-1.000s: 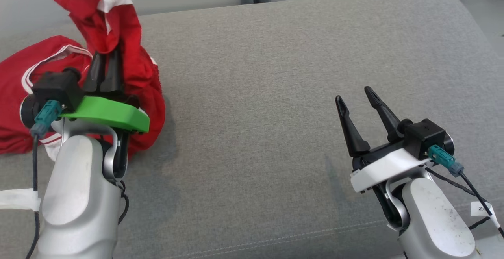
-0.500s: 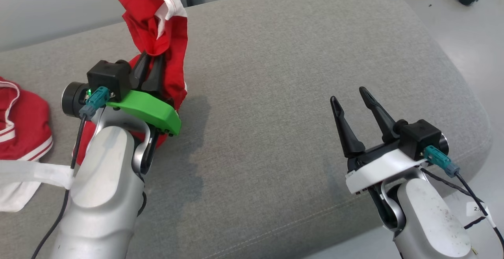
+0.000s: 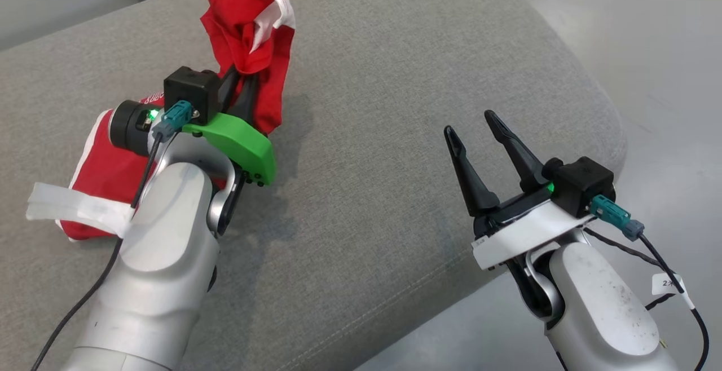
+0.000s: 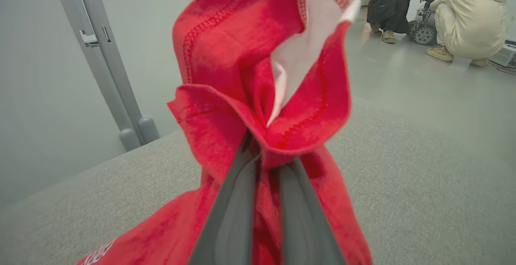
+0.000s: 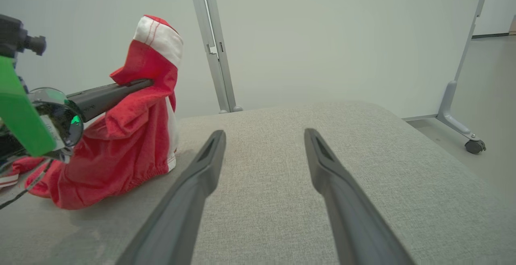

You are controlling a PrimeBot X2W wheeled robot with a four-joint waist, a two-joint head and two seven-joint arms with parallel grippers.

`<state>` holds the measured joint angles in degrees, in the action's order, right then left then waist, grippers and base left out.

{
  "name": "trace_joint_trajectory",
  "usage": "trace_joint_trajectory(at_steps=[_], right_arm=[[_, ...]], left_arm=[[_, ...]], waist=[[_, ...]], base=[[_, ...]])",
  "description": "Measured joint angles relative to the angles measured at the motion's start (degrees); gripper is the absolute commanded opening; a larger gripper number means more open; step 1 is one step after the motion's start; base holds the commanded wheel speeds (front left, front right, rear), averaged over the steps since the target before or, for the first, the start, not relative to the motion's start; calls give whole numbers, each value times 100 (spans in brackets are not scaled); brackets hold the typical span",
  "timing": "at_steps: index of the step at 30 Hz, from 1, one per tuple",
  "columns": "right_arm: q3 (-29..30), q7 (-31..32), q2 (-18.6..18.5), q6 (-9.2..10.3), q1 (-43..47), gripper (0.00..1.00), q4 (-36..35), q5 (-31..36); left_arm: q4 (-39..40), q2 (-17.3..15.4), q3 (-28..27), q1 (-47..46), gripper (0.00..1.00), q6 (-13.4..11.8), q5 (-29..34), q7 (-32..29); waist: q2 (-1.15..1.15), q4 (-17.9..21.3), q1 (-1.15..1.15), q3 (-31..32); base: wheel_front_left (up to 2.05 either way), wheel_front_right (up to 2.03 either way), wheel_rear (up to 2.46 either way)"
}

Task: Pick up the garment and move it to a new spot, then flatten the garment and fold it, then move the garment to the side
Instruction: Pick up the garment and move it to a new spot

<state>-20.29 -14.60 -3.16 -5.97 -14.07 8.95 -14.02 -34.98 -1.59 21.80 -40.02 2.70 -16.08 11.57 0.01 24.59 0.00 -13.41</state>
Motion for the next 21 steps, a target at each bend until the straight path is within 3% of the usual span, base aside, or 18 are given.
trace_joint_trajectory(at_steps=[5, 6, 7, 8, 9, 21], right_arm=[[-75, 0, 4, 8, -77, 100, -1, -69], [-75, 0, 4, 9, -80, 100, 3, -69], [-73, 0, 5, 13, -80, 100, 5, -69], [-63, 0, 7, 58, -80, 100, 5, -69], [-57, 0, 7, 60, -80, 100, 8, -69], [67, 0, 25, 154, -105, 100, 187, -41]], left_arm=[[-330, -1, 365, -53, 0, 1, -112, -51], [-405, -1, 454, -52, 8, 5, -124, -51], [-466, -2, 532, -51, 47, 5, -134, -52], [-500, -8, 617, -51, 79, 7, -157, -53], [-523, -8, 690, -51, 100, 15, -187, -52], [-425, -32, 1594, -51, 100, 192, -627, 80]], waist=[[0, 254, 0, -219], [0, 289, 0, -263], [0, 319, 0, -300], [0, 341, 0, -336], [0, 356, 0, -370], [0, 66, 0, -388]], base=[[0, 0, 0], [0, 0, 0], [0, 0, 0], [0, 0, 0], [0, 0, 0], [0, 0, 0]])
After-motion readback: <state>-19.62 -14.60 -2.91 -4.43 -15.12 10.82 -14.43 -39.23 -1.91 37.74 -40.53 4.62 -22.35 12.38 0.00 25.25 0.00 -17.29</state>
